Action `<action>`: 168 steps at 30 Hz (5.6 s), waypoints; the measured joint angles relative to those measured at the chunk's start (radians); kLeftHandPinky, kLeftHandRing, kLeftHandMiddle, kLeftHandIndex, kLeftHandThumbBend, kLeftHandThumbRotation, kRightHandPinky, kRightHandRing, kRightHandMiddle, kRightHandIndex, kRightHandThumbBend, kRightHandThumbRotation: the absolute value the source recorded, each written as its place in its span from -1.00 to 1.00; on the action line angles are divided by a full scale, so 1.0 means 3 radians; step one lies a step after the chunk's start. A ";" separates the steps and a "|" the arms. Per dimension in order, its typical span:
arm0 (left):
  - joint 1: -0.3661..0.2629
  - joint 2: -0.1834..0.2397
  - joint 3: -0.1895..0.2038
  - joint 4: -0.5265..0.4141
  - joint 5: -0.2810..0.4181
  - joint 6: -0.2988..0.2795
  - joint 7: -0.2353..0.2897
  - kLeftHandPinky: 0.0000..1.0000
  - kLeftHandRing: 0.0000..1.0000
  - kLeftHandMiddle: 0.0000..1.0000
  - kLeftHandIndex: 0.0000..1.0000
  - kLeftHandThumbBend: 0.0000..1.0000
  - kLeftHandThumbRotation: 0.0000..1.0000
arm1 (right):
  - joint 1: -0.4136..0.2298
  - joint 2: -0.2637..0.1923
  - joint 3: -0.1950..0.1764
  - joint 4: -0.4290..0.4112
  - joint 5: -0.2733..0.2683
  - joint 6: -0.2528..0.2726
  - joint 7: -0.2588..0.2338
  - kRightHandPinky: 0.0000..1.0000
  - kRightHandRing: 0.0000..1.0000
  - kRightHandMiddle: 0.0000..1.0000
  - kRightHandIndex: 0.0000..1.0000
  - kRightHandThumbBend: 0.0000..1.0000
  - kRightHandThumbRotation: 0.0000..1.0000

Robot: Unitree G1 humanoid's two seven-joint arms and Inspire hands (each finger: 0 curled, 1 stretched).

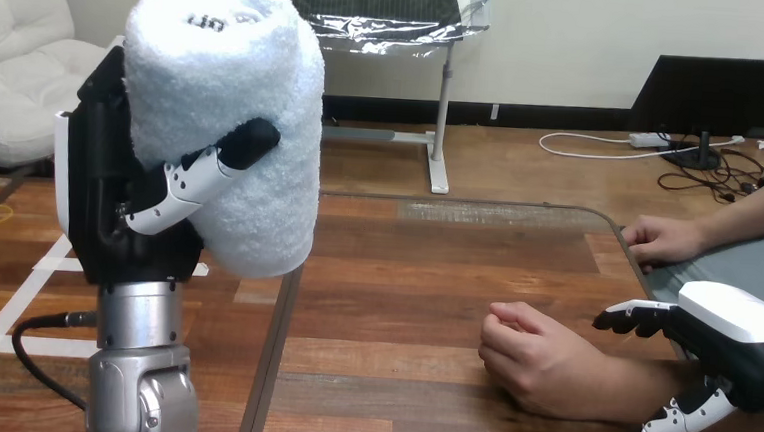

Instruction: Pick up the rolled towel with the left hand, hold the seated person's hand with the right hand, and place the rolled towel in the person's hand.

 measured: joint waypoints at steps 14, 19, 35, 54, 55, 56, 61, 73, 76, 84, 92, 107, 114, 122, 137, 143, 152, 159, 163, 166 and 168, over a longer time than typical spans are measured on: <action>0.0000 0.0000 0.0000 -0.0006 -0.0002 0.0002 0.0000 -0.61 -0.46 -0.34 -0.21 0.13 -1.00 | -0.0074 0.0000 0.0119 0.0063 -0.0188 0.0029 -0.0115 0.37 0.62 0.65 0.66 1.00 -0.74; 0.0001 0.0000 0.0000 -0.0009 0.0002 0.0002 0.0001 -0.61 -0.46 -0.34 -0.21 0.13 -1.00 | -0.0113 0.0000 0.0168 0.0073 -0.0257 0.0096 -0.0148 0.34 0.61 0.64 0.65 1.00 -0.76; 0.0003 0.0000 0.0004 -0.0025 -0.0003 0.0013 0.0009 -0.62 -0.47 -0.35 -0.22 0.15 -1.00 | -0.0219 0.0000 0.0307 0.0216 -0.0382 0.0120 -0.0332 0.28 0.52 0.53 0.55 1.00 -0.76; 0.0005 0.0000 0.0008 -0.0038 -0.0029 0.0040 0.0012 -0.63 -0.48 -0.36 -0.22 0.17 -1.00 | -0.0285 0.0000 0.0432 0.0245 -0.0462 0.0230 -0.0327 0.01 0.35 0.44 0.46 1.00 -0.84; 0.0006 0.0000 0.0008 -0.0040 -0.0029 0.0042 0.0012 -0.63 -0.48 -0.36 -0.22 0.17 -1.00 | -0.0286 0.0000 0.0439 0.0245 -0.0463 0.0233 -0.0326 0.00 0.34 0.43 0.45 1.00 -0.84; 0.0006 0.0000 0.0008 -0.0041 -0.0029 0.0044 0.0012 -0.63 -0.48 -0.36 -0.22 0.17 -1.00 | -0.0286 0.0000 0.0443 0.0245 -0.0463 0.0235 -0.0326 -0.02 0.33 0.42 0.44 1.00 -0.85; 0.0008 0.0000 0.0010 -0.0057 -0.0033 0.0058 0.0013 -0.63 -0.48 -0.36 -0.22 0.18 -1.00 | -0.0290 0.0000 0.0474 0.0244 -0.0487 0.0236 -0.0333 -0.08 0.28 0.39 0.40 1.00 -0.87; 0.0009 -0.0001 0.0012 -0.0105 -0.0079 0.0086 0.0021 -0.63 -0.49 -0.36 -0.21 0.20 -1.00 | -0.0295 0.0000 0.0505 0.0225 -0.0533 0.0259 -0.0300 -0.18 0.14 0.30 0.32 1.00 -0.93; 0.0009 0.0000 0.0014 -0.0118 -0.0082 0.0086 0.0022 -0.63 -0.49 -0.36 -0.21 0.19 -1.00 | -0.0299 0.0000 0.0513 0.0208 -0.0560 0.0294 -0.0273 -0.17 0.13 0.28 0.30 0.98 -0.93; 0.0009 0.0000 0.0015 -0.0133 -0.0085 0.0086 0.0022 -0.63 -0.49 -0.36 -0.21 0.18 -1.00 | -0.0316 0.0000 0.0544 0.0173 -0.0588 0.0386 -0.0231 -0.17 0.09 0.23 0.23 0.94 -0.95; 0.0009 0.0000 0.0016 -0.0133 -0.0089 0.0086 0.0022 -0.63 -0.48 -0.35 -0.21 0.17 -1.00 | -0.0340 0.0000 0.0578 0.0168 -0.0602 0.0423 -0.0232 -0.36 -0.16 0.03 0.14 0.92 -0.99; 0.0009 0.0000 0.0017 -0.0133 -0.0089 0.0086 0.0023 -0.62 -0.48 -0.35 -0.21 0.19 -1.00 | -0.0341 0.0011 0.0609 0.0189 -0.0598 0.0421 -0.0363 -0.65 -0.49 -0.27 -0.06 0.90 -1.00; 0.0009 0.0000 0.0017 -0.0133 -0.0085 0.0086 0.0027 -0.62 -0.48 -0.35 -0.21 0.20 -1.00 | -0.0341 0.0017 0.0614 0.0256 -0.0581 0.0350 -0.0479 -0.70 -0.55 -0.35 -0.17 0.89 -1.00; 0.0009 0.0000 0.0021 -0.0132 -0.0088 0.0086 0.0027 -0.62 -0.48 -0.35 -0.21 0.18 -1.00 | -0.0342 0.0017 0.0614 0.0298 -0.0565 0.0304 -0.0538 -0.72 -0.58 -0.37 -0.23 0.85 -1.00; 0.0009 -0.0001 0.0021 -0.0125 -0.0074 0.0081 0.0027 -0.61 -0.47 -0.34 -0.20 0.17 -1.00 | -0.0347 0.0016 0.0611 0.0351 -0.0545 0.0239 -0.0599 -0.69 -0.55 -0.36 -0.25 0.80 -1.00; 0.0008 -0.0002 0.0023 -0.0100 -0.0032 0.0060 0.0047 -0.60 -0.46 -0.34 -0.20 0.20 -1.00 | -0.0347 0.0015 0.0607 0.0353 -0.0529 0.0241 -0.0599 -0.66 -0.52 -0.34 -0.21 0.79 -1.00; 0.0006 -0.0002 0.0029 -0.0008 0.0041 0.0041 0.0083 -0.61 -0.47 -0.35 -0.21 0.21 -1.00 | -0.0346 0.0012 0.0592 0.0354 -0.0431 0.0244 -0.0597 -0.65 -0.52 -0.34 -0.18 0.80 -1.00; 0.0002 -0.0002 0.0029 0.0077 0.0047 0.0041 0.0097 -0.62 -0.49 -0.36 -0.21 0.22 -1.00 | -0.0346 0.0012 0.0569 0.0334 -0.0379 0.0288 -0.0561 -0.65 -0.52 -0.34 -0.15 0.78 -1.00; -0.0003 -0.0002 0.0029 0.0128 0.0056 0.0036 0.0101 -0.63 -0.49 -0.37 -0.22 0.23 -1.00 | -0.0346 0.0011 0.0558 0.0331 -0.0338 0.0300 -0.0543 -0.66 -0.53 -0.34 -0.15 0.79 -1.00; -0.0010 -0.0002 0.0031 0.0171 0.0071 0.0029 0.0111 -0.63 -0.50 -0.37 -0.22 0.22 -1.00 | -0.0346 0.0007 0.0550 0.0331 -0.0316 0.0301 -0.0540 -0.66 -0.53 -0.34 -0.15 0.79 -1.00; -0.0023 -0.0001 0.0032 0.0214 0.0073 0.0018 0.0112 -0.63 -0.50 -0.37 -0.22 0.21 -1.00 | -0.0346 0.0005 0.0538 0.0329 -0.0302 0.0304 -0.0533 -0.65 -0.52 -0.33 -0.15 0.79 -1.00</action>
